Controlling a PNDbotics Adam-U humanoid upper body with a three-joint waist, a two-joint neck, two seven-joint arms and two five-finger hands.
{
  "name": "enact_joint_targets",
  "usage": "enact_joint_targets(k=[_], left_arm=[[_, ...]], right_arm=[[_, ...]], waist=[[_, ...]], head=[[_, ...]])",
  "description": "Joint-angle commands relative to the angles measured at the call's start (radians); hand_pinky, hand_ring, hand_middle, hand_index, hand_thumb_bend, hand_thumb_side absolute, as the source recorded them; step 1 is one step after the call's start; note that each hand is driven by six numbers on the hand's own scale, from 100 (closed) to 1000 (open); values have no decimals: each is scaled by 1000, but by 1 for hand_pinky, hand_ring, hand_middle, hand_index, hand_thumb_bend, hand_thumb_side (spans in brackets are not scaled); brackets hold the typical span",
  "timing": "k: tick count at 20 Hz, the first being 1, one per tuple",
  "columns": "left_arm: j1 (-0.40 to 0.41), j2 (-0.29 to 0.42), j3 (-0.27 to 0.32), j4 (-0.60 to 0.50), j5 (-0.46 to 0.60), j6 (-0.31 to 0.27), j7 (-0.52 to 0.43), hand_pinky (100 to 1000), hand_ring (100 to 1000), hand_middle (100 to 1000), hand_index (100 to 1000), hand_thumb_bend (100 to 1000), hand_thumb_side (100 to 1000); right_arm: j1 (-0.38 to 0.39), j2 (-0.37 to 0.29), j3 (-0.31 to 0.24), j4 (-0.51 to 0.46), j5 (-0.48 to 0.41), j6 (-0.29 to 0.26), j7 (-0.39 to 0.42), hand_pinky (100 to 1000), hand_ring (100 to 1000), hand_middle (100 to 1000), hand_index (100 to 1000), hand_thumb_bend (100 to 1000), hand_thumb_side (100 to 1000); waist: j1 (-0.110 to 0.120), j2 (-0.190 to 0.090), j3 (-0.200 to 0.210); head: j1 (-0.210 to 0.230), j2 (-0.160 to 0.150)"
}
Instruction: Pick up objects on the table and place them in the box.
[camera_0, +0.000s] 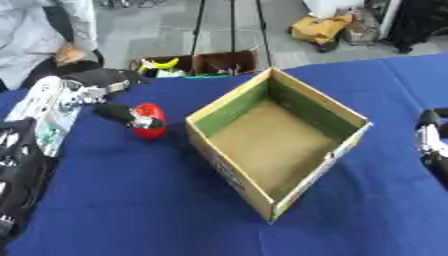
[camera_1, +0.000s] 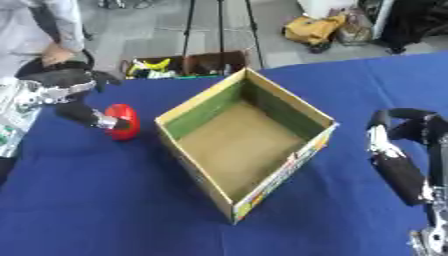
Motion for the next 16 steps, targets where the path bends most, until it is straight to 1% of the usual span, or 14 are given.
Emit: enact_joint_targets(k=[1,4,7,9,10,11,12,14,16], left_arm=[[-33,11,16,16,-25,11,-18,543,826,950,1000,693,773],[-50,-1,25,52,-48,19,-27,527,823,958,1000,670,744],[-65,-9,36,78,-62,31,-13,502,802,948,1000,657,746],[-76,-10,42,96,-81,39,-2,525,806,947,1000,661,748],[-82,-8,45,109,-97,47,2,551,819,949,1000,646,745],[-89,-8,49,121,-116,54,5,560,825,949,1000,667,748],[-94,-7,54,132,-133,59,7,565,826,941,1000,660,750],[-100,-8,60,148,-153,60,8,564,818,915,989,642,752],[-101,-11,68,162,-149,57,6,533,798,908,986,616,743]], right_arm=[[-6,-24,3,-21,-8,-1,4,748,567,447,684,188,481],[-7,-25,5,-21,-8,-1,7,748,567,447,684,188,481],[-9,-27,7,-21,-8,-2,10,748,567,446,682,189,481],[-10,-28,7,-21,-9,-2,11,748,567,445,682,189,481],[-10,-28,7,-21,-9,-3,12,749,567,445,682,183,481],[-10,-29,8,-21,-9,-3,12,749,567,445,682,189,481],[-10,-29,8,-21,-9,-3,13,749,567,445,682,189,481],[-10,-30,8,-21,-9,-3,13,749,566,444,681,189,480],[-11,-30,8,-21,-9,-3,14,749,566,444,681,189,480]], waist=[[-2,-19,-4],[1,-17,-11],[3,-13,-19],[5,-11,-23],[6,-10,-25],[7,-9,-27],[8,-8,-28],[10,-7,-28],[11,-4,-29]], head=[[7,-12],[13,-15],[21,-17],[26,-18],[29,-18],[31,-19],[33,-19],[34,-21],[36,-23]])
